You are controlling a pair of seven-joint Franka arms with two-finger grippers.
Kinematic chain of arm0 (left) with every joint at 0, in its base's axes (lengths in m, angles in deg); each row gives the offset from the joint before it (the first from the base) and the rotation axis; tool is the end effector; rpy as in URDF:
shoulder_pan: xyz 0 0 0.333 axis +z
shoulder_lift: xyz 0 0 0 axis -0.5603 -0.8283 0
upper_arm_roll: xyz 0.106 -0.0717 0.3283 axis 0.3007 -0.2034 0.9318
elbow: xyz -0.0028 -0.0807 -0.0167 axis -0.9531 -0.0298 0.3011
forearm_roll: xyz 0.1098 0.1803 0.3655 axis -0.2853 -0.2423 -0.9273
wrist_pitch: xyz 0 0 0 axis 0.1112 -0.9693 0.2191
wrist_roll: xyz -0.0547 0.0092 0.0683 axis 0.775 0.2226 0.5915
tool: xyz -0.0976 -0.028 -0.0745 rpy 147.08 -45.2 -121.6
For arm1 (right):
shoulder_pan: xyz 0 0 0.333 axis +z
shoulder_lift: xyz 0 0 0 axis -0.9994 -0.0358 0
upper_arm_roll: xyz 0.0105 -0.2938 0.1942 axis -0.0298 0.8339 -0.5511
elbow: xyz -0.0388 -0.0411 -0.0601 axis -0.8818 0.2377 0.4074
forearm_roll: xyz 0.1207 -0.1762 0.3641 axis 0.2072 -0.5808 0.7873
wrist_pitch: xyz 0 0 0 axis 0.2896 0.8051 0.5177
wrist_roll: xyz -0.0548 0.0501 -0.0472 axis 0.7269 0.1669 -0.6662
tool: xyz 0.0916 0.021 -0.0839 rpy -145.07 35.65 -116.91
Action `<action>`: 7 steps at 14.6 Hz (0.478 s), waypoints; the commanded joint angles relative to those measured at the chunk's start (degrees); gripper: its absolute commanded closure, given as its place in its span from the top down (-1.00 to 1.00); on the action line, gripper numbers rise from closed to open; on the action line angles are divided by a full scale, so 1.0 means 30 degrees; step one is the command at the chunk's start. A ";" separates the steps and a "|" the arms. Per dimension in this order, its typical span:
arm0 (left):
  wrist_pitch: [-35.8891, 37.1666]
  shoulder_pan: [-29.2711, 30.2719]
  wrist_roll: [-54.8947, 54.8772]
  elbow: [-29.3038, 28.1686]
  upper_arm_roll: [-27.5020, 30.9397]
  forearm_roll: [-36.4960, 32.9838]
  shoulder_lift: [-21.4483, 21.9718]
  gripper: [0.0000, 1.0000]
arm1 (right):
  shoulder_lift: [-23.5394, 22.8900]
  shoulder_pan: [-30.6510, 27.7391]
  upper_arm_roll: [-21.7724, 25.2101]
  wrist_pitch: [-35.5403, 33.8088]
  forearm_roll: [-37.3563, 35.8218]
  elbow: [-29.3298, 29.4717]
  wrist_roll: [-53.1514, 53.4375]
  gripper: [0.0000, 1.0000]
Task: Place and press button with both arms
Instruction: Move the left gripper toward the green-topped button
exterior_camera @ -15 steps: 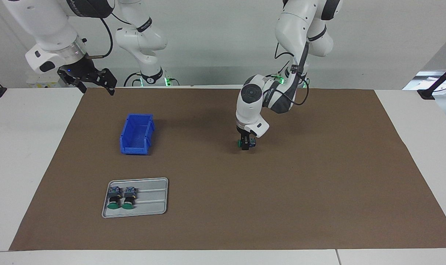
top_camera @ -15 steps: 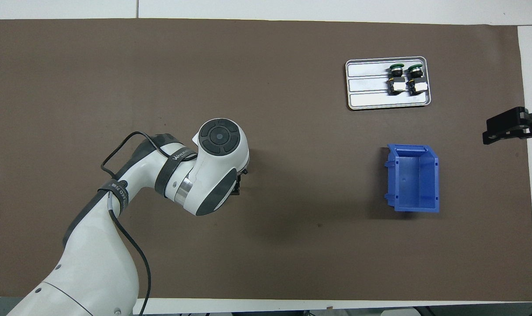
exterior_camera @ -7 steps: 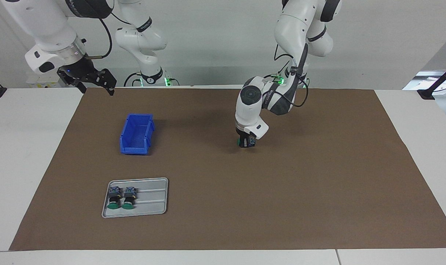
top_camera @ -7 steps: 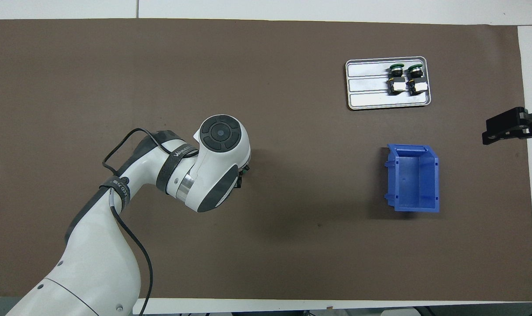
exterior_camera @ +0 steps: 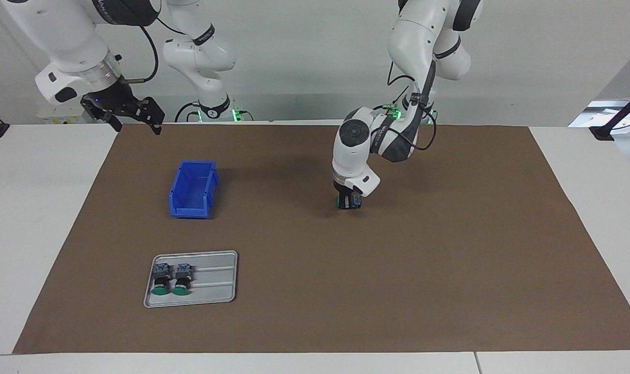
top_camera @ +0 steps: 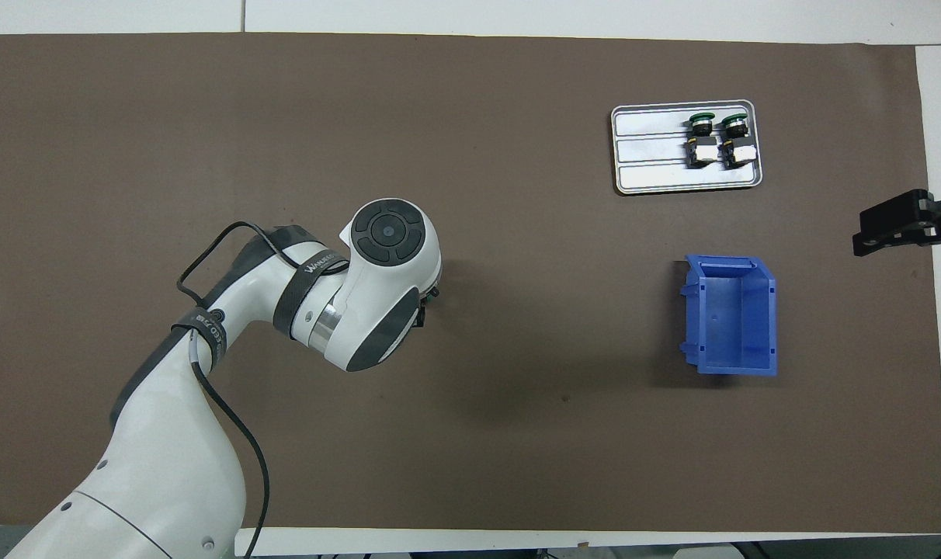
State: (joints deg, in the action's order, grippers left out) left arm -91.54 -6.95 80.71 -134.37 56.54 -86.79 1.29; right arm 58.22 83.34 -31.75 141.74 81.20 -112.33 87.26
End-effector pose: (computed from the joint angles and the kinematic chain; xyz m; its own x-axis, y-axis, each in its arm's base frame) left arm 0.4966 -0.4279 0.3126 0.0725 0.9974 -0.0013 0.9959 -0.0724 -0.0544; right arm 0.5517 -0.0205 0.6453 0.9822 -0.1190 -0.1452 -0.1174 -0.9929 0.0194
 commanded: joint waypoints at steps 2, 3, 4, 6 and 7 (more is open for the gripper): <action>0.0166 0.0726 -0.0240 -0.0130 0.0152 -0.0301 0.1418 -1.00 | 0.0178 -0.0163 -0.0036 0.0108 0.0382 -0.0267 -0.0454 0.98; 0.0195 0.1191 -0.0474 -0.0276 0.0123 -0.0272 0.1713 -1.00 | 0.0178 -0.0163 -0.0036 0.0108 0.0382 -0.0267 -0.0454 0.98; 0.0224 0.1399 -0.0622 -0.0336 0.0094 -0.0242 0.1919 -1.00 | 0.0178 -0.0163 -0.0036 0.0108 0.0382 -0.0267 -0.0454 0.98; 0.0137 0.1779 -0.0740 -0.0453 0.0064 0.0020 0.2213 -1.00 | 0.0178 -0.0163 -0.0036 0.0108 0.0382 -0.0238 -0.0454 0.98; 0.0079 0.1840 -0.0943 -0.0599 0.0064 0.0022 0.2272 -1.00 | 0.0178 -0.0163 -0.0036 0.0108 0.0382 -0.0267 -0.0454 0.98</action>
State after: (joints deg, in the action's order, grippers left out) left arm -91.42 -2.30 79.18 -134.11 57.00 -86.85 6.34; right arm 58.22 83.34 -31.75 141.74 81.20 -112.33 87.26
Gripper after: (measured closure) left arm 0.674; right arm 0.009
